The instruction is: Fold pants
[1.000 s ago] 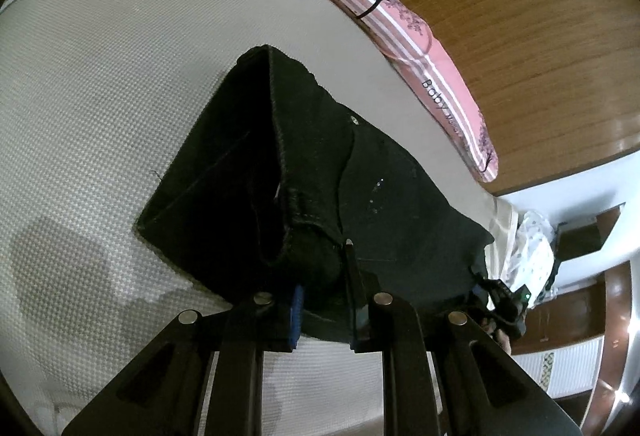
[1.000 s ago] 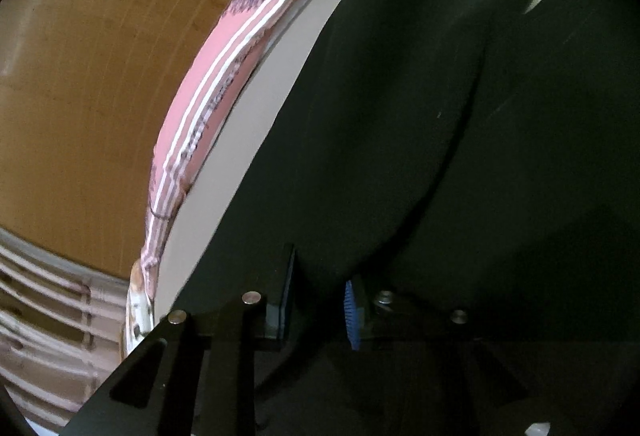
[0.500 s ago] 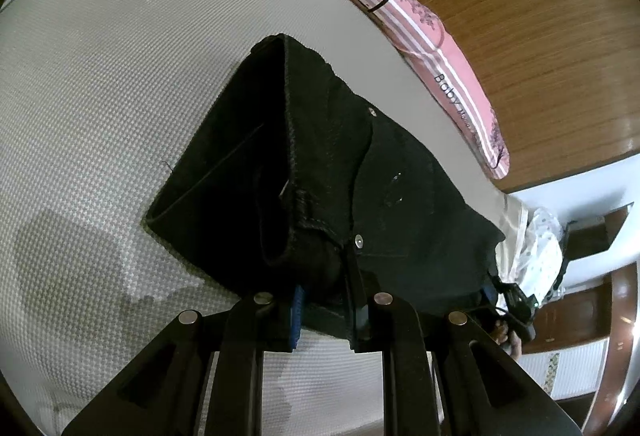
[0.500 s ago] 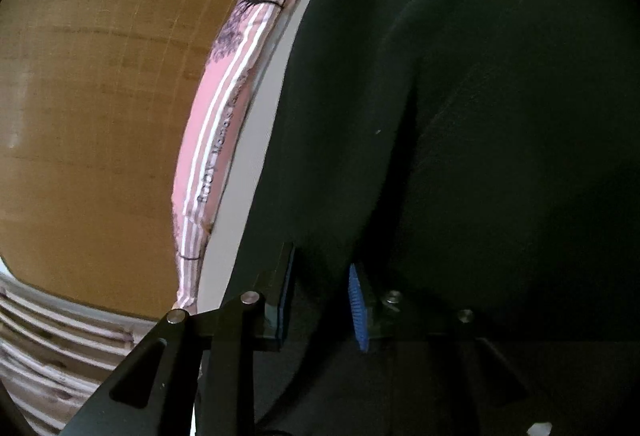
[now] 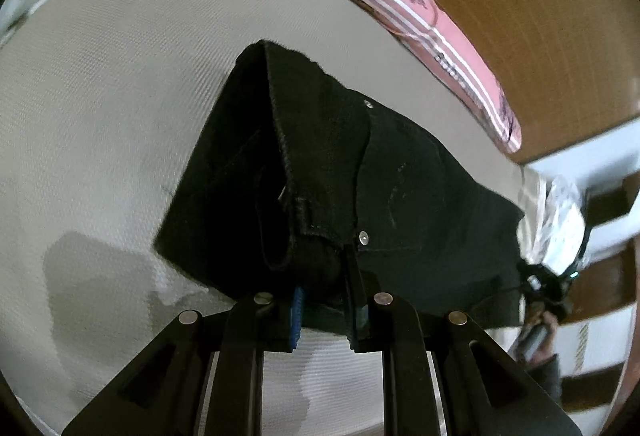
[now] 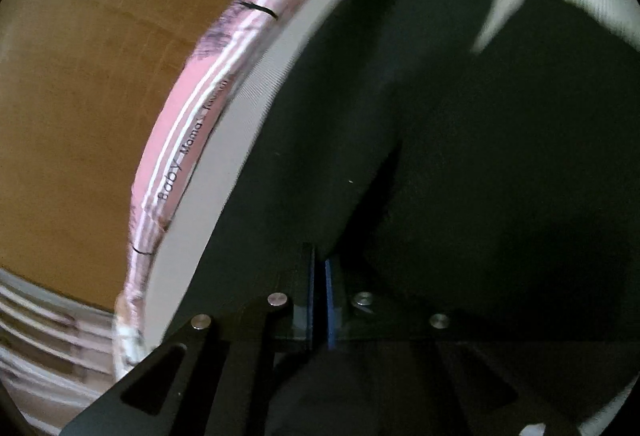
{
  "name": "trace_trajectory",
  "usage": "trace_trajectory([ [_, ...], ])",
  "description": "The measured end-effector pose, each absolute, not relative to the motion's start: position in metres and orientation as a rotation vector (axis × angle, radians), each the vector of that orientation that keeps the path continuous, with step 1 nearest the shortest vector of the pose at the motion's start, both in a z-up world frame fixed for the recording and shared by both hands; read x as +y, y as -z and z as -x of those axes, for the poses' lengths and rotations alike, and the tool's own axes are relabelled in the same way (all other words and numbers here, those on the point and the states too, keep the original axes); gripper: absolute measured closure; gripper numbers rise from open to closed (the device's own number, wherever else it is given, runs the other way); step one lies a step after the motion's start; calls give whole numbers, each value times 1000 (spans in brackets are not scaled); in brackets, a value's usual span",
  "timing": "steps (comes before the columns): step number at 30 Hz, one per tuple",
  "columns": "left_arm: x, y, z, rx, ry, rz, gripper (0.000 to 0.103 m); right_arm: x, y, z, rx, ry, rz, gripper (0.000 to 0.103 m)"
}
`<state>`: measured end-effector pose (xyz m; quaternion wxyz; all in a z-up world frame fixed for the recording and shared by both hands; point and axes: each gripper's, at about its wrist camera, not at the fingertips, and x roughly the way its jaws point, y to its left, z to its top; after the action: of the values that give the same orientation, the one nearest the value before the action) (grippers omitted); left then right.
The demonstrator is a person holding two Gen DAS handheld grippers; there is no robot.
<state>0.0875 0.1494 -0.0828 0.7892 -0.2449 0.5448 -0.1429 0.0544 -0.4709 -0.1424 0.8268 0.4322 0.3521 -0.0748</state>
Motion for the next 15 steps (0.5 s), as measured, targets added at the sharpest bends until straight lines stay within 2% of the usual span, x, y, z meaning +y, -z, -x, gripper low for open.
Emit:
trace_trajectory([
  [8,156,79,-99,1201,369,341,86,-441,99,-5,748,223,-743,99],
  [15,153,90,-99,1223,388,194,86,-425,124,37,847,291,-754,99],
])
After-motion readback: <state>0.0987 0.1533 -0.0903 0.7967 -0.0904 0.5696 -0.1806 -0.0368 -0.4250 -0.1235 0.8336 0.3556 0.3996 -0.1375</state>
